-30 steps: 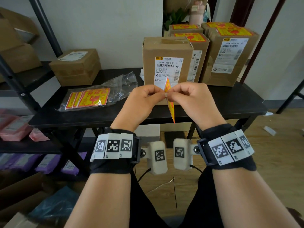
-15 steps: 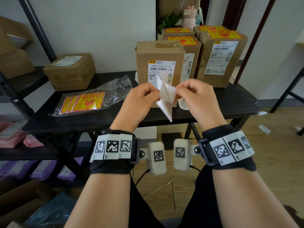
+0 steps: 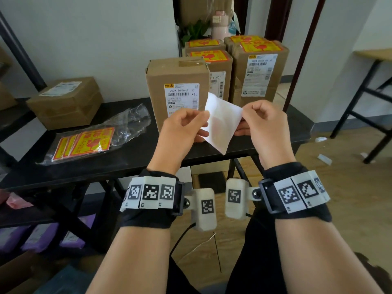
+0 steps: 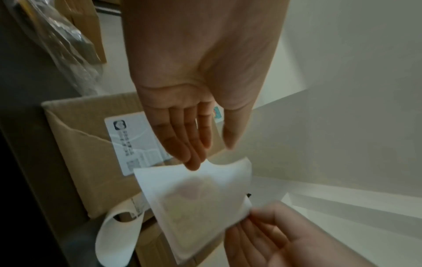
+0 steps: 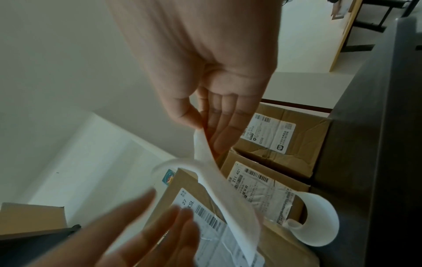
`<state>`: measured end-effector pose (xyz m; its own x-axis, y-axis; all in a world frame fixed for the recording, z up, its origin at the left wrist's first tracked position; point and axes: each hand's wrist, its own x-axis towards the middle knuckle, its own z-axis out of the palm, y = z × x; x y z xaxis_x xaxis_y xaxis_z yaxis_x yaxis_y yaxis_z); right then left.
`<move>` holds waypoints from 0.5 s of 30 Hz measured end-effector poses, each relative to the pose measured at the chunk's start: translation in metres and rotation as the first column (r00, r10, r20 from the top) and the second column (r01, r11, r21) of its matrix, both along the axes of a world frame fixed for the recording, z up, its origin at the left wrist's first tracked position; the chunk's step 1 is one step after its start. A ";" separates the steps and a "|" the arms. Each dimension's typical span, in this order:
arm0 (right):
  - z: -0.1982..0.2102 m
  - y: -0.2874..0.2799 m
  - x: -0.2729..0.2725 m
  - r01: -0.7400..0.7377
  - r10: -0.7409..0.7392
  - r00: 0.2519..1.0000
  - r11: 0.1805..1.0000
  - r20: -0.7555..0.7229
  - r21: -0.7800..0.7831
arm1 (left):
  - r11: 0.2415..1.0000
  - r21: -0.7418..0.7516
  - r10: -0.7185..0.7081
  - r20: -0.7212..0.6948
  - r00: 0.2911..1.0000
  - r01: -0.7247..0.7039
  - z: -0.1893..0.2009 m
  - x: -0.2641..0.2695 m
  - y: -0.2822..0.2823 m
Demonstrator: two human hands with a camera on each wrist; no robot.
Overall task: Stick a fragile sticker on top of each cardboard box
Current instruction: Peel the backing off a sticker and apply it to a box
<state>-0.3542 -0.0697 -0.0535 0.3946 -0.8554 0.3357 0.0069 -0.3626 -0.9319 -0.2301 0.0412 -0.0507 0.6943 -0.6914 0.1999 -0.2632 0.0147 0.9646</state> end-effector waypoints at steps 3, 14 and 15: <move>-0.001 -0.001 -0.005 -0.034 0.034 0.999 0.999 -0.001 -0.016 | 0.995 0.037 -0.093 0.032 0.995 0.092 0.003 -0.015 -0.014; -0.003 -0.039 -0.039 0.204 -0.208 0.977 0.975 0.043 0.087 | 0.999 0.017 -0.027 -0.023 0.999 0.028 -0.005 -0.026 -0.058; -0.004 -0.043 -0.043 0.242 -0.248 0.968 0.965 0.050 0.107 | 1.000 0.013 0.001 -0.020 1.000 0.000 -0.006 -0.026 -0.062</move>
<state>-0.3970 -0.1132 -0.0572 0.1502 -0.9534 0.2617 -0.0116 -0.2664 -0.9638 -0.2557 -0.0204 -0.0572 0.6983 -0.6935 0.1771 -0.2439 0.0020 0.9698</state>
